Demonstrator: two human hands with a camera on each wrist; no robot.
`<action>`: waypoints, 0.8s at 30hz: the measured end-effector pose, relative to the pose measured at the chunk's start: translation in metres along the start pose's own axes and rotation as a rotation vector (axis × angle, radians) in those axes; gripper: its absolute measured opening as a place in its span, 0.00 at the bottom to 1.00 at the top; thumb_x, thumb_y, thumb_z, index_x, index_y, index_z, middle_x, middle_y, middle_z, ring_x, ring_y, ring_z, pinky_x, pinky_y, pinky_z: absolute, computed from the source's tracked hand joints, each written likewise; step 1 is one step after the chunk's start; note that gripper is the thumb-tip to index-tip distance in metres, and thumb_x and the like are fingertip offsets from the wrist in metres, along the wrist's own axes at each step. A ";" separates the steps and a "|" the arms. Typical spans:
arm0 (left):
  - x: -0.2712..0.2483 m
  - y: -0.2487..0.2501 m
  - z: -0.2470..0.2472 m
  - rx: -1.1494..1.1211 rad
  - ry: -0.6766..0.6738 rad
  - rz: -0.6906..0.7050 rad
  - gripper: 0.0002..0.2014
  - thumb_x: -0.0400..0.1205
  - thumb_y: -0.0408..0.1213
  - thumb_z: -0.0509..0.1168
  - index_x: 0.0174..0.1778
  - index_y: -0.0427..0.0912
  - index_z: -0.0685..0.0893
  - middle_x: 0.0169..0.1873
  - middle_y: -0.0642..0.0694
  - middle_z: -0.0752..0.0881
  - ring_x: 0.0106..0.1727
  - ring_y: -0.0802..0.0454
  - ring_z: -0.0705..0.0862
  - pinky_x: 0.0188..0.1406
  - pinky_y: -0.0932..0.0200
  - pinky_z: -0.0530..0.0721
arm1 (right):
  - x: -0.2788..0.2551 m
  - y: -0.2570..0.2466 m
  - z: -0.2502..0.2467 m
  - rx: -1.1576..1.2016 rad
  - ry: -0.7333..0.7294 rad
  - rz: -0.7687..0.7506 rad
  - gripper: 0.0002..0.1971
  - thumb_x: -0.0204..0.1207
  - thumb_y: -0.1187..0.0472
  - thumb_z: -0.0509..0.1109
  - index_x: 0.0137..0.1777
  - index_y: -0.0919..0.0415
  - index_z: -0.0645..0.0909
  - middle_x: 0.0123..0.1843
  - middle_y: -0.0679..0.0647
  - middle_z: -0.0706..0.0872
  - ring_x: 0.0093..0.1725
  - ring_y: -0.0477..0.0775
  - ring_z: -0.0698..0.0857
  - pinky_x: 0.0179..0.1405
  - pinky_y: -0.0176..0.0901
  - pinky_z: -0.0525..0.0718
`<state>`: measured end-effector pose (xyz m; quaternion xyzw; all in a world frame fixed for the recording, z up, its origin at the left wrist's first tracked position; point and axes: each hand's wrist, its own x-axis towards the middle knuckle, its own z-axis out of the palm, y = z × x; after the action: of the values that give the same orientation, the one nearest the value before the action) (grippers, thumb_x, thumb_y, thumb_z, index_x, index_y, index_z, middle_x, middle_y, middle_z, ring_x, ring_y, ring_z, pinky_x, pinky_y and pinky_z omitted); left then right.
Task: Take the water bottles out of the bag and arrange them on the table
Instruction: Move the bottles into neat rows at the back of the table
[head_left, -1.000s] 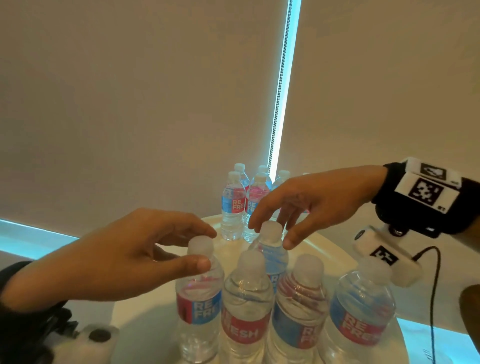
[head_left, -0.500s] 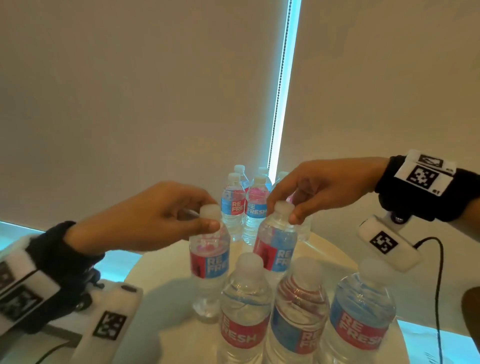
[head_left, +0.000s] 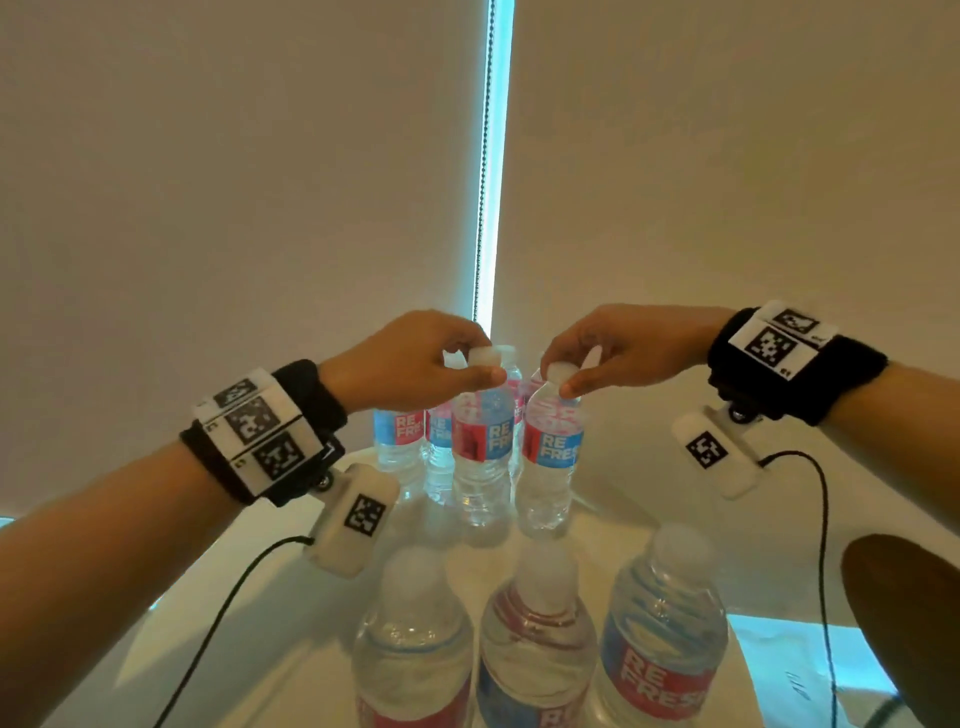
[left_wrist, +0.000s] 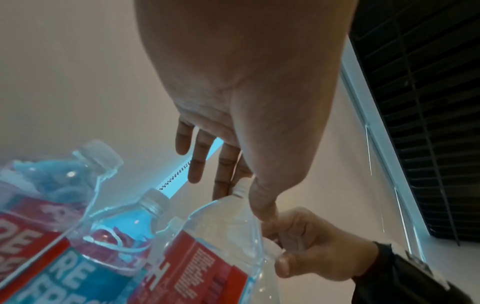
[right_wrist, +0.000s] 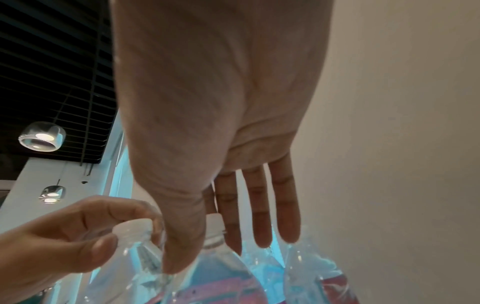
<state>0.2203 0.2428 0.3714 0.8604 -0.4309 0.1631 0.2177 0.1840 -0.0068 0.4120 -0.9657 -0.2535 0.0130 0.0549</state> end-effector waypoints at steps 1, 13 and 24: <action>0.007 -0.001 0.007 0.033 -0.005 -0.005 0.17 0.80 0.55 0.66 0.54 0.47 0.88 0.47 0.53 0.88 0.48 0.54 0.84 0.43 0.67 0.76 | 0.001 0.004 0.001 -0.029 0.006 0.011 0.15 0.80 0.52 0.72 0.65 0.52 0.86 0.56 0.44 0.91 0.54 0.47 0.89 0.55 0.49 0.89; 0.050 -0.014 0.051 0.193 -0.044 -0.120 0.19 0.81 0.58 0.63 0.54 0.45 0.87 0.50 0.50 0.89 0.47 0.53 0.82 0.59 0.48 0.74 | 0.022 0.048 0.024 -0.067 0.039 0.069 0.14 0.82 0.50 0.70 0.65 0.51 0.86 0.51 0.44 0.87 0.52 0.51 0.86 0.46 0.39 0.78; 0.055 -0.015 0.054 0.124 -0.101 -0.135 0.20 0.80 0.56 0.66 0.55 0.42 0.87 0.48 0.48 0.89 0.48 0.50 0.85 0.50 0.56 0.80 | 0.024 0.056 0.030 0.052 0.063 0.092 0.16 0.81 0.49 0.71 0.66 0.50 0.84 0.56 0.45 0.88 0.52 0.48 0.88 0.47 0.39 0.82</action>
<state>0.2689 0.1863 0.3476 0.9064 -0.3716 0.1307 0.1524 0.2309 -0.0407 0.3761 -0.9745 -0.2066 -0.0083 0.0875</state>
